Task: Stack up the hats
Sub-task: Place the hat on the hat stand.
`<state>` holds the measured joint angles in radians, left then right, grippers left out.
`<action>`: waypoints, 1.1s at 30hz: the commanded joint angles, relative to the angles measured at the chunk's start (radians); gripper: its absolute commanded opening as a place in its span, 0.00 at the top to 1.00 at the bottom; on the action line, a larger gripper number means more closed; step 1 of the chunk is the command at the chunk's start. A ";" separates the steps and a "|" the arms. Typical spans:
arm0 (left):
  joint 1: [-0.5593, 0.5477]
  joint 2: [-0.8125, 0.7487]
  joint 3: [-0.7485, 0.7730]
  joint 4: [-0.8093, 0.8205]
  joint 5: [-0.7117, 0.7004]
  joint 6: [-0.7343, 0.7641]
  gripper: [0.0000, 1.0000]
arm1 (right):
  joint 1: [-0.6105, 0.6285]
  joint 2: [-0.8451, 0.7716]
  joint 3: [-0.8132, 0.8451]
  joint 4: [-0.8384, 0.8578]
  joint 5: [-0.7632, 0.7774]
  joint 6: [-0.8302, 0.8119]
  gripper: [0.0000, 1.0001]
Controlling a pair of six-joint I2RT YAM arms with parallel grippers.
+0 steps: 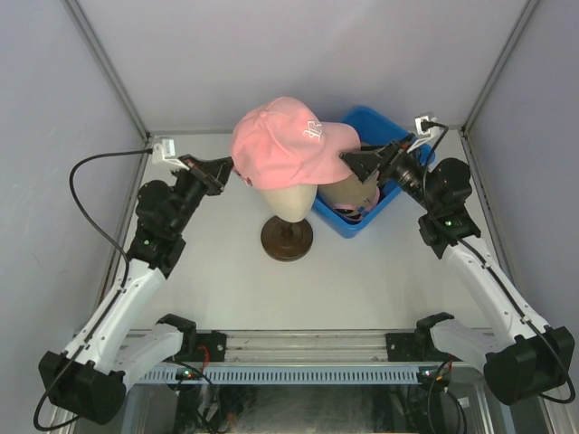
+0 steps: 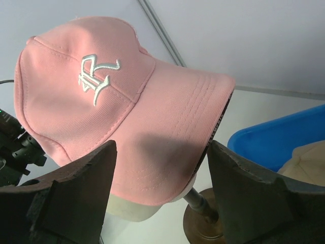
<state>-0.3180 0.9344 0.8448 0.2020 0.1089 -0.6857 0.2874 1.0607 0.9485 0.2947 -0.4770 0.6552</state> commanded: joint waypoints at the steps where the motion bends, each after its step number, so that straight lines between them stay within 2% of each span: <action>1: 0.004 -0.066 -0.035 0.004 -0.069 0.019 1.00 | -0.005 -0.059 0.003 0.025 -0.007 0.011 0.28; 27: 0.004 -0.056 -0.019 0.004 -0.084 -0.018 1.00 | 0.014 -0.043 0.090 -0.045 -0.009 0.011 0.28; 33: 0.004 -0.055 -0.018 0.001 -0.082 -0.013 1.00 | 0.007 -0.048 0.090 -0.120 0.029 0.011 0.28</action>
<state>-0.3180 0.8822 0.8162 0.1921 0.0322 -0.6975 0.2966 1.0245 0.9943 0.2081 -0.4786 0.6552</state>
